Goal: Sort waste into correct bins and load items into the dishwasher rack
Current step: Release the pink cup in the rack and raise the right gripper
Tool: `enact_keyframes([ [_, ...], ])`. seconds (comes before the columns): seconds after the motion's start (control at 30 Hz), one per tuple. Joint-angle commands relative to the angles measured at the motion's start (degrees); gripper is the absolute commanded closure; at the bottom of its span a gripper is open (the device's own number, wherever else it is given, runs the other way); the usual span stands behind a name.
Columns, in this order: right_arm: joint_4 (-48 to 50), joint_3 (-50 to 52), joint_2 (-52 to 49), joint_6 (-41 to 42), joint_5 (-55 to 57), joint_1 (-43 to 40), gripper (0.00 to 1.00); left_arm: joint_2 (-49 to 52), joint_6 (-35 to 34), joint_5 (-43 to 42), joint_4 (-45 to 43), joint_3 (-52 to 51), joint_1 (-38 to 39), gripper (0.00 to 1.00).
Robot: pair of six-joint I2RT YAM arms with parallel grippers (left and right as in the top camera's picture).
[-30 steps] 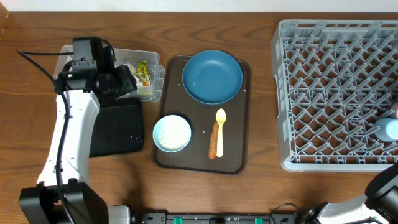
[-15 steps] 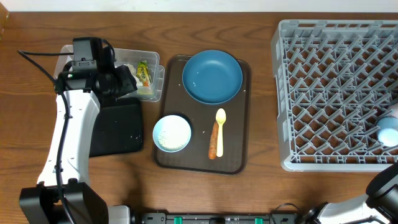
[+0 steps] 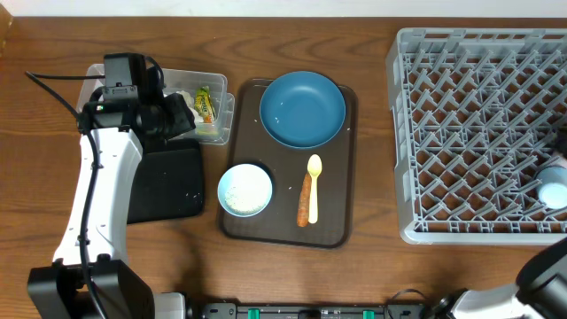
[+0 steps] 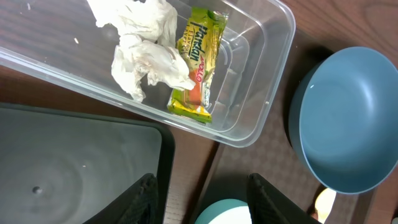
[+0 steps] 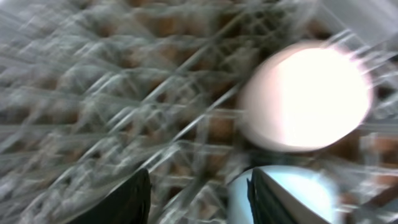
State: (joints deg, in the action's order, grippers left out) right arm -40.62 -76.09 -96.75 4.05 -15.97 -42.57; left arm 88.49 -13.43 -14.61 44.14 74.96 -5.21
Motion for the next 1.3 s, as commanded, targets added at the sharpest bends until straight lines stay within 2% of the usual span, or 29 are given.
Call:
enact_keyframes([
  [0.0,-6.38,0.02,5.57,-3.52,-11.47,0.59,0.61,-0.13,0.72,0.74,0.2,0.28,-0.17,0.51],
  [0.03,-8.74,0.0,6.23,-3.5,-10.75,0.59,0.68,-0.13,0.72,0.74,0.17,0.28,-0.17,0.51],
  [0.17,-15.47,0.02,7.39,-1.03,-0.61,0.59,0.72,-0.13,0.72,0.74,0.17,0.28,-0.17,0.51],
  [0.3,-16.63,0.09,6.82,3.52,9.01,0.59,0.84,-0.11,0.72,0.74,0.17,0.28,-0.17,0.51],
  [0.47,-17.14,0.09,5.09,5.4,10.23,0.59,0.85,-0.11,0.72,0.76,0.17,0.28,-0.17,0.51],
  [0.6,-19.34,0.09,2.89,6.84,13.33,0.52,0.91,-0.13,0.74,0.76,0.15,0.28,-0.17,0.51],
  [0.97,-18.69,0.09,1.88,11.13,22.23,0.48,0.91,-0.11,0.74,0.76,0.15,0.28,-0.17,0.52],
  [1.27,-17.44,0.11,0.79,11.17,22.82,0.15,0.88,-0.11,0.74,0.76,0.15,0.28,-0.17,0.51],
])
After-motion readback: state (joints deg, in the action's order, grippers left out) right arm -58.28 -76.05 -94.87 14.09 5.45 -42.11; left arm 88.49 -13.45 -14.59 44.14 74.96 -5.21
